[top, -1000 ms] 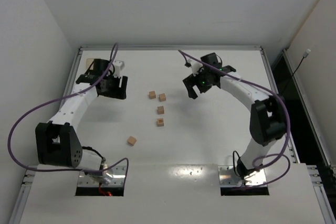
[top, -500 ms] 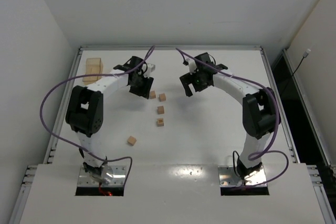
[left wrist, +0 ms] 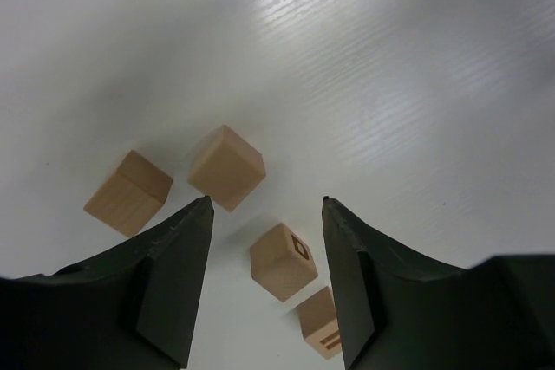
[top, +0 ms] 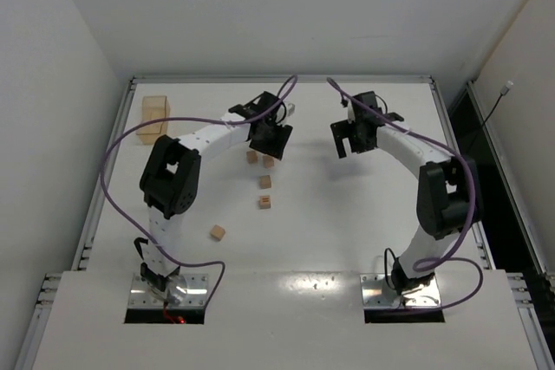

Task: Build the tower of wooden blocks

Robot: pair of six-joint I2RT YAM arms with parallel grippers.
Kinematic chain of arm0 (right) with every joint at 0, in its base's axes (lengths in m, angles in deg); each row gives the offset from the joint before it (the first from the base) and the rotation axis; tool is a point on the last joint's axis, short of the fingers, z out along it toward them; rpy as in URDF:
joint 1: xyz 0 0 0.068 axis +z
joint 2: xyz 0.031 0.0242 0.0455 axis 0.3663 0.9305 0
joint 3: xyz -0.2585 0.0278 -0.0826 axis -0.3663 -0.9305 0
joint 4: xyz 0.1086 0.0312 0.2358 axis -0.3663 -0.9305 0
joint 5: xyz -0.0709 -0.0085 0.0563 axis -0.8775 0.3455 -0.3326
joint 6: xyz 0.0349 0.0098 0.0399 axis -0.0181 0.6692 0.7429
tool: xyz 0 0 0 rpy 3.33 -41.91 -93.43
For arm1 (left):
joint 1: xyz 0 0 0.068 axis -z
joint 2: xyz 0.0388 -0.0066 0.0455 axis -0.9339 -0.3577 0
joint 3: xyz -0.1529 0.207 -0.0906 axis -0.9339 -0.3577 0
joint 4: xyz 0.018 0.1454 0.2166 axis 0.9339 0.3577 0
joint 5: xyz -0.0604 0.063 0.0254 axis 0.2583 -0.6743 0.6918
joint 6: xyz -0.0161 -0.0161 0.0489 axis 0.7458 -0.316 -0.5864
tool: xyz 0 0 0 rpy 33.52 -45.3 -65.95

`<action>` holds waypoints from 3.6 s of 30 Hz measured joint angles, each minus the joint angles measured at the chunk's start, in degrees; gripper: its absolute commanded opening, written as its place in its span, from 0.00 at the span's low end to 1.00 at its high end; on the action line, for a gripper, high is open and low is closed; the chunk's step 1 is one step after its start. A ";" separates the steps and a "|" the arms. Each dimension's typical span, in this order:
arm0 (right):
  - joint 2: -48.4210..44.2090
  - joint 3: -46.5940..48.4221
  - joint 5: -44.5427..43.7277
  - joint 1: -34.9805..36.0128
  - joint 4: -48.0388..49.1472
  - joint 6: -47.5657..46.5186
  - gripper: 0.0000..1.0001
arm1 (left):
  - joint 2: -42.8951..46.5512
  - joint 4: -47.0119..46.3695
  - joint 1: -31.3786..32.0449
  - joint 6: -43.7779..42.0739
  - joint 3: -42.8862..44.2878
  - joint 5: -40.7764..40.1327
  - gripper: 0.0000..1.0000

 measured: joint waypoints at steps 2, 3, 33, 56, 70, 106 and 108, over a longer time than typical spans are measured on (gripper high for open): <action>-1.36 0.00 -1.09 -1.62 0.61 0.70 0.97 | -1.36 0.07 0.68 1.84 0.68 -2.19 0.53; -1.81 0.00 -1.42 -2.21 0.94 0.96 0.97 | -1.84 0.24 0.90 2.62 0.85 -3.45 0.53; -2.19 -0.66 3.23 -6.29 1.11 1.81 0.97 | -9.94 1.38 3.52 10.80 4.94 -15.80 0.52; -2.10 -0.66 4.87 -6.29 0.66 1.51 0.97 | -13.84 2.23 2.51 9.77 9.62 -14.64 0.46; -2.08 -0.66 5.77 -6.29 0.63 1.11 0.97 | -12.13 1.01 1.03 6.38 7.06 -10.82 0.00; -1.18 -1.07 6.34 -6.27 0.48 0.68 0.97 | -6.75 1.18 -8.44 1.60 -1.46 -6.82 0.00; -1.18 -1.07 6.34 -6.27 0.50 0.63 0.97 | -4.37 0.98 -6.80 1.51 -5.18 -6.19 0.00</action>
